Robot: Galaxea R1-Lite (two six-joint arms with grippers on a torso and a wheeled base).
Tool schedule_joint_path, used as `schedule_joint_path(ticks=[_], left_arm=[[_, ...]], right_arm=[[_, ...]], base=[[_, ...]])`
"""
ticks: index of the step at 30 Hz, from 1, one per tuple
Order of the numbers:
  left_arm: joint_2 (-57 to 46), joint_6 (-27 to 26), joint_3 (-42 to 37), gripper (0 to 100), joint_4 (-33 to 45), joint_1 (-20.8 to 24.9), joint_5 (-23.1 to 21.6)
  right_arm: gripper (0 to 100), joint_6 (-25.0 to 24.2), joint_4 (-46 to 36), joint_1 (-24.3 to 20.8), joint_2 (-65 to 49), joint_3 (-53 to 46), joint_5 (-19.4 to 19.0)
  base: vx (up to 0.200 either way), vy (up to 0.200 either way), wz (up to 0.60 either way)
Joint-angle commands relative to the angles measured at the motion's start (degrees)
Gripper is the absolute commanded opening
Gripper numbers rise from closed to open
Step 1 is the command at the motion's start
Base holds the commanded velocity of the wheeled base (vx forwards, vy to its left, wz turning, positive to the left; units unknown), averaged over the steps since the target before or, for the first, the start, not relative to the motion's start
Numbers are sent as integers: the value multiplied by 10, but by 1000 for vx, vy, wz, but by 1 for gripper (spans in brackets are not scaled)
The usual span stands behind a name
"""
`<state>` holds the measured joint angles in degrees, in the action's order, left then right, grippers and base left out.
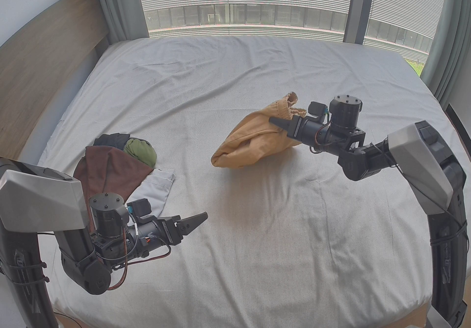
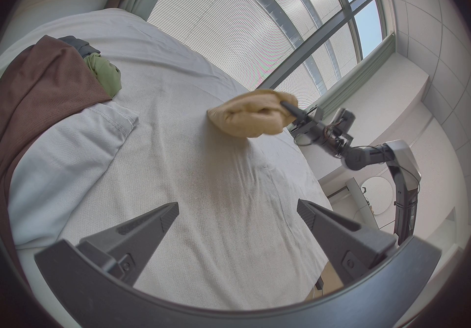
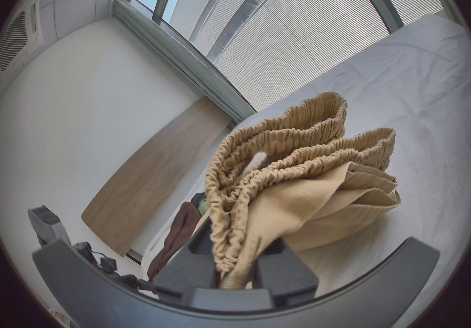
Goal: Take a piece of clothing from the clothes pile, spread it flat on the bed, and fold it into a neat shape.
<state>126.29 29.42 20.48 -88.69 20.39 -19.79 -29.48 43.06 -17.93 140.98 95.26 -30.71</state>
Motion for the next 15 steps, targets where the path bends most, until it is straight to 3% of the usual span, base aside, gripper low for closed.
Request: schedule_joint_path(ticks=[1,6,15], left_arm=[[2,0,-1,100,0,0,0],[3,0,-1,100,-1,0,0],[3,0,-1,100,-1,0,0]], right_arm=[[0,20,14,7,50,-37,3],[0,46,51,18,38,-130,3],[0,48,142,27,26,-264,14]], base=[[0,0,0],[0,0,0],[0,0,0]])
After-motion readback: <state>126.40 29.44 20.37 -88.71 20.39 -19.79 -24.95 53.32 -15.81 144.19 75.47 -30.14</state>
